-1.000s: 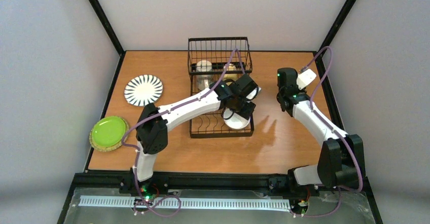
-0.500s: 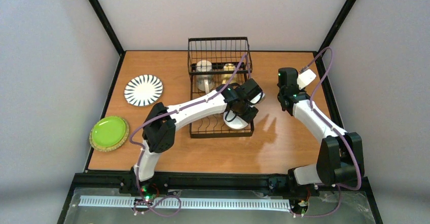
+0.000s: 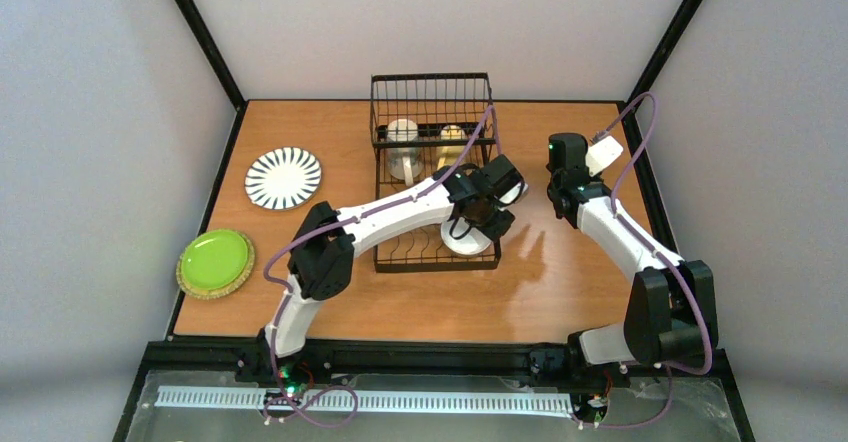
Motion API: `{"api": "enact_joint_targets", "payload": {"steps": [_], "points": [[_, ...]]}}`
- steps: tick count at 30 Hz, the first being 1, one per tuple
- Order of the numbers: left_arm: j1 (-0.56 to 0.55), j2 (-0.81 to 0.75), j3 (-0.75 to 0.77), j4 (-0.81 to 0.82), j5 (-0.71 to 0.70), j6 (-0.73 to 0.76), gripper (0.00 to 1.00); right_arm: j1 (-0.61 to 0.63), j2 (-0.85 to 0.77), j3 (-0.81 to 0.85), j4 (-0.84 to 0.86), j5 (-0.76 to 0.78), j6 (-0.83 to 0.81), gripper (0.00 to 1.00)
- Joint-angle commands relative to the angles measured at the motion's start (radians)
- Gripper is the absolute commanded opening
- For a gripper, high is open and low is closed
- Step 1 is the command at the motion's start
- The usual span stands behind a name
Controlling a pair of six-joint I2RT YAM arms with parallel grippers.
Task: Load the mixed dishes into the dish rack
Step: Grab the bowl from the dish rack.
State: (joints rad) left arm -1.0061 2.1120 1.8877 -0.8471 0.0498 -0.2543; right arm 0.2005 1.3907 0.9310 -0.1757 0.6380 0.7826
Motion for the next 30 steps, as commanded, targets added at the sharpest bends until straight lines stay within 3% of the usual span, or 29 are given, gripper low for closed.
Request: {"api": "enact_joint_targets", "payload": {"steps": [1, 19, 26, 30], "points": [[-0.021, 0.037, 0.059, -0.018, -0.018, 0.028, 0.57, -0.008, 0.014, 0.008, 0.019, 0.011, 0.008, 0.75], [-0.022, 0.086, 0.055, -0.021, -0.154, 0.024, 0.55, -0.018, 0.014, -0.014, 0.045, 0.002, 0.009, 0.75], [-0.022, 0.1, 0.05, -0.019, -0.162, 0.017, 0.44, -0.023, 0.01, -0.022, 0.048, 0.001, 0.01, 0.73], [-0.022, 0.097, 0.043, -0.018, -0.163, 0.013, 0.33, -0.023, 0.007, -0.023, 0.044, 0.002, 0.012, 0.71]]}}
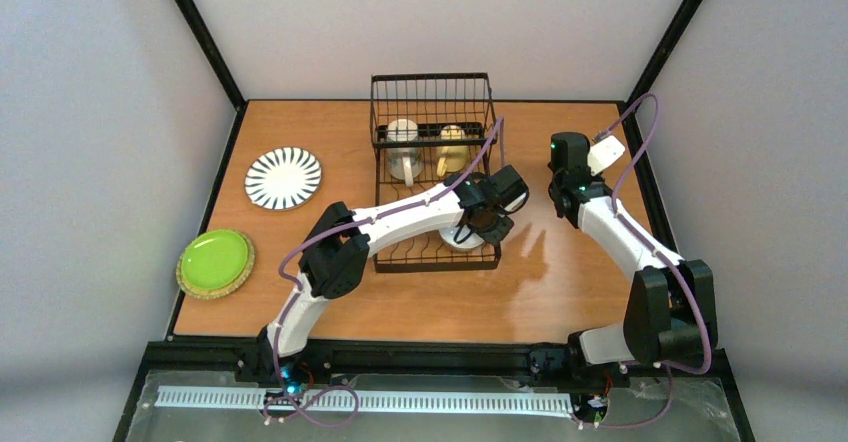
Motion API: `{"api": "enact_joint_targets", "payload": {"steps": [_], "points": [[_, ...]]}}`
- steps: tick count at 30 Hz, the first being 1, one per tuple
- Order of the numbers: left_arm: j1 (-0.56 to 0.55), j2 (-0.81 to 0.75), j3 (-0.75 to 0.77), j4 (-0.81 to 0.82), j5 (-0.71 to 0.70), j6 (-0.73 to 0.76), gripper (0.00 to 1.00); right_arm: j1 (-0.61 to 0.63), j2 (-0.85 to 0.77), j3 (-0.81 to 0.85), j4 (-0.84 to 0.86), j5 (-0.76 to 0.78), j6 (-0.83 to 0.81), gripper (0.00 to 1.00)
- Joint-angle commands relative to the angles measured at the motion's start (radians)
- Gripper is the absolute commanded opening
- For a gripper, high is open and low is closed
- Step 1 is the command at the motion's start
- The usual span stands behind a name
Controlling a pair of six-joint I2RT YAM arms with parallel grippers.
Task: Load the mixed dishes into the dish rack
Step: Grab the bowl from the dish rack.
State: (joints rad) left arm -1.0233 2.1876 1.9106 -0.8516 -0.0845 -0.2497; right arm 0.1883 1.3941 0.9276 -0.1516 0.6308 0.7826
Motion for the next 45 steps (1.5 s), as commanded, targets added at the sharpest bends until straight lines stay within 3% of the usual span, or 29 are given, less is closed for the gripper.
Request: {"api": "enact_joint_targets", "payload": {"steps": [1, 9, 19, 27, 31, 37, 45], "points": [[-0.003, 0.019, 0.017, -0.014, -0.032, 0.006, 0.3, -0.011, 0.001, -0.019, 0.017, 0.01, 0.013, 0.7], [-0.005, -0.044, -0.015, 0.009, -0.076, -0.037, 0.01, -0.012, -0.019, -0.022, 0.008, 0.012, 0.014, 0.68], [-0.006, -0.209, -0.061, 0.084, -0.088, -0.159, 0.0, -0.012, -0.039, -0.02, -0.005, 0.015, 0.013, 0.67], [0.002, -0.374, -0.203, 0.228, -0.106, -0.35, 0.0, -0.012, -0.047, -0.019, -0.002, 0.025, 0.005, 0.67], [0.037, -0.513, -0.404, 0.409, -0.04, -0.533, 0.0, -0.012, -0.047, -0.02, 0.001, 0.032, 0.004, 0.67], [0.126, -0.703, -0.799, 0.856, 0.172, -0.805, 0.0, -0.011, -0.04, -0.021, 0.014, 0.029, 0.004, 0.67], [0.173, -0.785, -1.047, 1.321, 0.252, -1.05, 0.0, -0.011, -0.026, -0.018, 0.035, 0.024, 0.011, 0.67]]}}
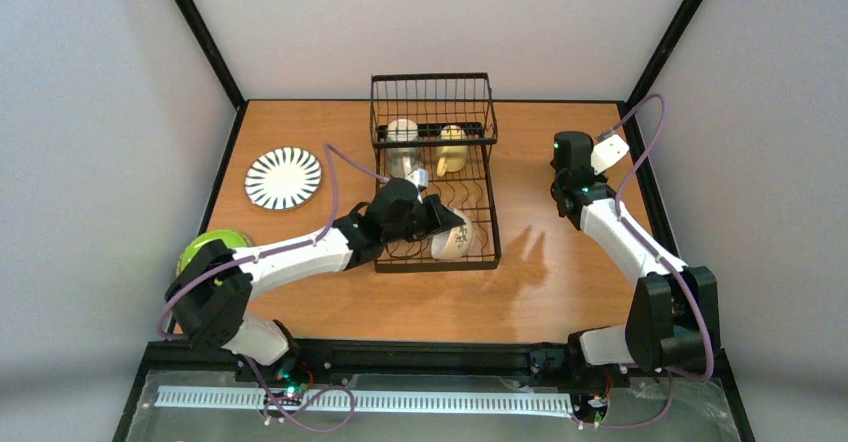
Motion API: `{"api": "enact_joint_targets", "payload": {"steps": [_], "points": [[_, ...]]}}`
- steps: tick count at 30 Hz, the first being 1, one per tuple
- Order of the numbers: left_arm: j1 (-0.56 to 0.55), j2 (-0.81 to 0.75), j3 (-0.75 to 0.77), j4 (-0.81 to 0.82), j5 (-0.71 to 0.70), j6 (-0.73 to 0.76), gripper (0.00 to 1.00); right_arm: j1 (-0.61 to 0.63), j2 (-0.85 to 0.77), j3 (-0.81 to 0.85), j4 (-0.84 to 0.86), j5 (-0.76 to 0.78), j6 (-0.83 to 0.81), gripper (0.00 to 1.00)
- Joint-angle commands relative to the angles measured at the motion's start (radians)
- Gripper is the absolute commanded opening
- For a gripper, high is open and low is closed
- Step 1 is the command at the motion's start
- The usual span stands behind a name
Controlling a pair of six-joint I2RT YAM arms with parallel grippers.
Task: Load the mixed dishes into the dish rack
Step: Grab the bowl from the dish rack, then insert the bowl into the dish rack.
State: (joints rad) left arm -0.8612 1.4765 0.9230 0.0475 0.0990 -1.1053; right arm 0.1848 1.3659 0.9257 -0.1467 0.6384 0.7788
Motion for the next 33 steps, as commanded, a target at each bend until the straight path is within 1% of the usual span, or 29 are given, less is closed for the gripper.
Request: {"api": "enact_joint_targets", "payload": {"steps": [1, 8, 12, 16, 23, 30, 33], "points": [[0.016, -0.077, -0.089, 0.472, 0.07, -0.226, 0.0, -0.008, 0.004, -0.017, 0.032, 0.017, 0.014, 0.67], [0.033, -0.055, -0.248, 0.788, 0.031, -0.413, 0.0, -0.008, 0.021, -0.019, 0.051, 0.02, 0.015, 0.67], [0.033, 0.009, -0.311, 0.972, 0.01, -0.506, 0.0, -0.008, 0.029, -0.02, 0.063, 0.027, 0.012, 0.67], [0.033, 0.09, -0.332, 1.118, -0.008, -0.568, 0.0, -0.007, 0.037, -0.02, 0.084, 0.038, 0.004, 0.67], [0.033, 0.21, -0.304, 1.234, -0.021, -0.605, 0.0, -0.008, 0.044, -0.017, 0.128, 0.049, -0.008, 0.67], [0.033, 0.303, -0.283, 1.299, -0.041, -0.654, 0.0, -0.008, 0.067, -0.013, 0.134, 0.051, -0.008, 0.67], [0.033, 0.335, -0.265, 1.317, -0.043, -0.667, 0.0, -0.007, 0.075, -0.013, 0.169, 0.049, -0.01, 0.67]]}}
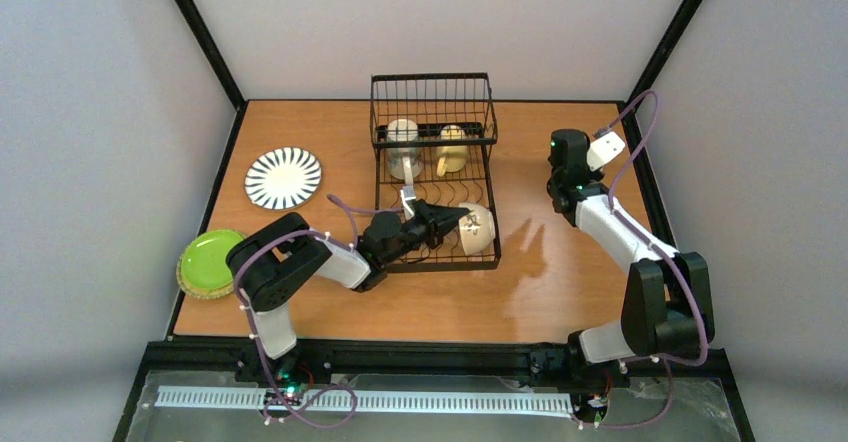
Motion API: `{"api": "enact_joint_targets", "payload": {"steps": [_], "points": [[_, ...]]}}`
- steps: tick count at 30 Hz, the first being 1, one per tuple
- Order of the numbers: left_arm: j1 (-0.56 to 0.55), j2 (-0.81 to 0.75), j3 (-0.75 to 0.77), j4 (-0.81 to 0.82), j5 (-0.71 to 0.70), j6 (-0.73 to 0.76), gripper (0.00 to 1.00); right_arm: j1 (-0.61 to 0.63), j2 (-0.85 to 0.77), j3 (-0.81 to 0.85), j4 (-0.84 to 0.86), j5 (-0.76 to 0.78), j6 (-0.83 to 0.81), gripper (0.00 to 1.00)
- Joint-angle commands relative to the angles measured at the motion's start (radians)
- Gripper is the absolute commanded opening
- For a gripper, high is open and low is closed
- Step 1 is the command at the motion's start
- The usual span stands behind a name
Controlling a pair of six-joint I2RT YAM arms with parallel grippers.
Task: Load the mixed dishes into the dish rack
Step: Insert the bowl into the dish rack.
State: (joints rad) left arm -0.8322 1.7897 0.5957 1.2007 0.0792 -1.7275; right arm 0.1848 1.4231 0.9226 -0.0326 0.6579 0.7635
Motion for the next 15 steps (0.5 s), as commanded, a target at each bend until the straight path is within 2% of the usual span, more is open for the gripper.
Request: {"api": "enact_joint_targets", "payload": {"steps": [1, 15], "points": [[0.004, 0.03, 0.07, 0.167, -0.02, -0.046, 0.0, -0.007, 0.021, -0.009, 0.058, 0.029, 0.005, 0.67], [-0.006, 0.088, 0.111, 0.136, -0.034, -0.049, 0.0, -0.01, 0.041, -0.009, 0.077, 0.026, 0.0, 0.67]]}}
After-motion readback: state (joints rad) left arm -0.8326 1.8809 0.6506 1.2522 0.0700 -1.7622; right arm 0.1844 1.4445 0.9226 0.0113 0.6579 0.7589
